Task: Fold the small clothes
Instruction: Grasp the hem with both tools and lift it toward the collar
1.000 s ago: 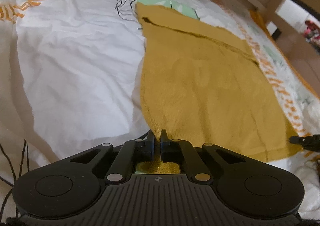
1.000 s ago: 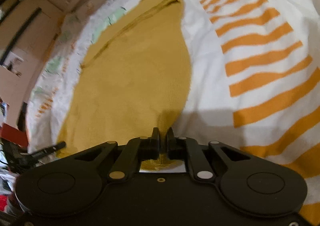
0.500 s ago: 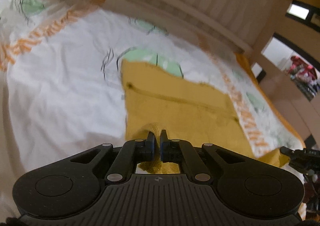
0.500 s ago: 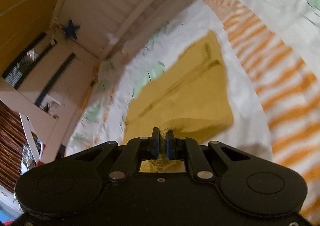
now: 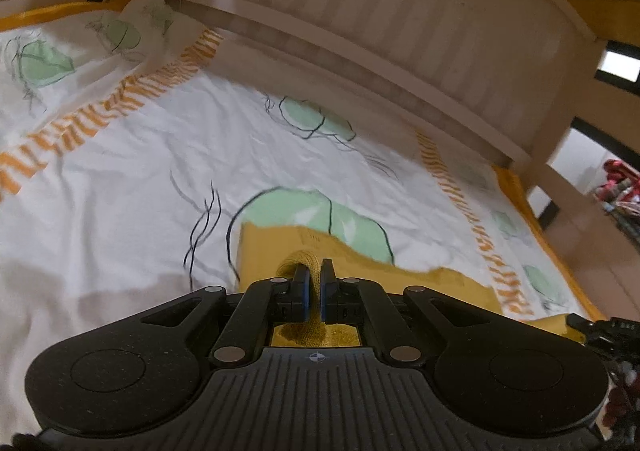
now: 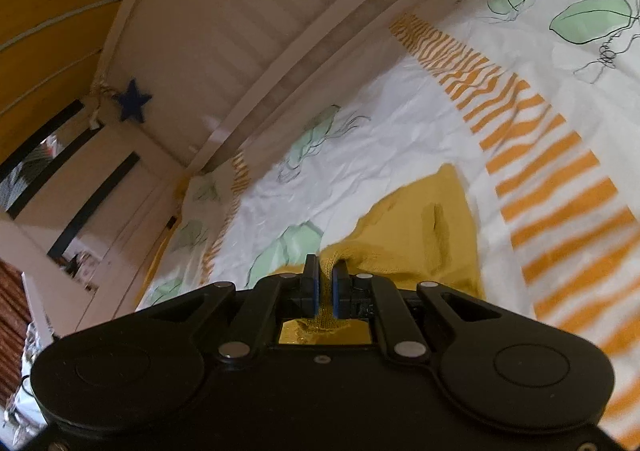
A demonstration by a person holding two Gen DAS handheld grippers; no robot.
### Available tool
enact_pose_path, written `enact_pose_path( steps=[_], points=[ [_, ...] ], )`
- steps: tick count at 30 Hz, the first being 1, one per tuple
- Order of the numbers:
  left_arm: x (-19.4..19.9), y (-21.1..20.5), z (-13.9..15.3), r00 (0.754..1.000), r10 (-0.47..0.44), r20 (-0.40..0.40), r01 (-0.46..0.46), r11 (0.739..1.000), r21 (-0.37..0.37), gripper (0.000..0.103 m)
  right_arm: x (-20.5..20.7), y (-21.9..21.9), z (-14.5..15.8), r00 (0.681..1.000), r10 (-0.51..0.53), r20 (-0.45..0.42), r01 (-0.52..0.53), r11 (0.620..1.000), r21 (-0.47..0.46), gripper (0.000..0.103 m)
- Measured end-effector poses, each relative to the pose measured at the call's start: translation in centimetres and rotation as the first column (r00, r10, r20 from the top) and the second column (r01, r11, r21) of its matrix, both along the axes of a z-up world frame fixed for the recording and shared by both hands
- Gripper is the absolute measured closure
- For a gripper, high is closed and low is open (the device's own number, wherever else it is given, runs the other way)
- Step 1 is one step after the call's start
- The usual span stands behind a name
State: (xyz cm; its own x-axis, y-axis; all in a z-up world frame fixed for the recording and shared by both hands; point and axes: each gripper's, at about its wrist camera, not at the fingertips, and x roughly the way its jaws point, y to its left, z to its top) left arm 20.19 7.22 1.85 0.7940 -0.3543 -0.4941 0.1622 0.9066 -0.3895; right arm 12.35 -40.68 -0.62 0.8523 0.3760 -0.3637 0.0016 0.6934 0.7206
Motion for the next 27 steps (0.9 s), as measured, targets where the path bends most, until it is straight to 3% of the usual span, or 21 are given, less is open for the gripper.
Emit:
enact_pose_path(
  steps=[6, 14, 27],
  points=[
    [4.6, -0.9, -1.3, 1.0, 0.015, -0.016, -0.014, 0.999, 0.03, 0.099, 5.0, -0.6, -1.9, 0.999, -0.037, -0.034, 0.036, 0.999, -0.027, 0.089],
    [9.5, -1.7, -4.7, 0.992, 0.061, -0.109, -0.056, 0.997, 0.045, 0.099, 9.7, -0.9, -4.6, 0.989, -0.094, -0.114, 0.085, 0.993, -0.078, 0.089],
    [13.6, -2.2, -7.5, 0.978, 0.098, -0.185, -0.087, 0.994, 0.063, 0.096, 11.6, -1.1, -7.0, 0.978, -0.134, -0.158, 0.123, 0.989, -0.08, 0.087]
  ],
)
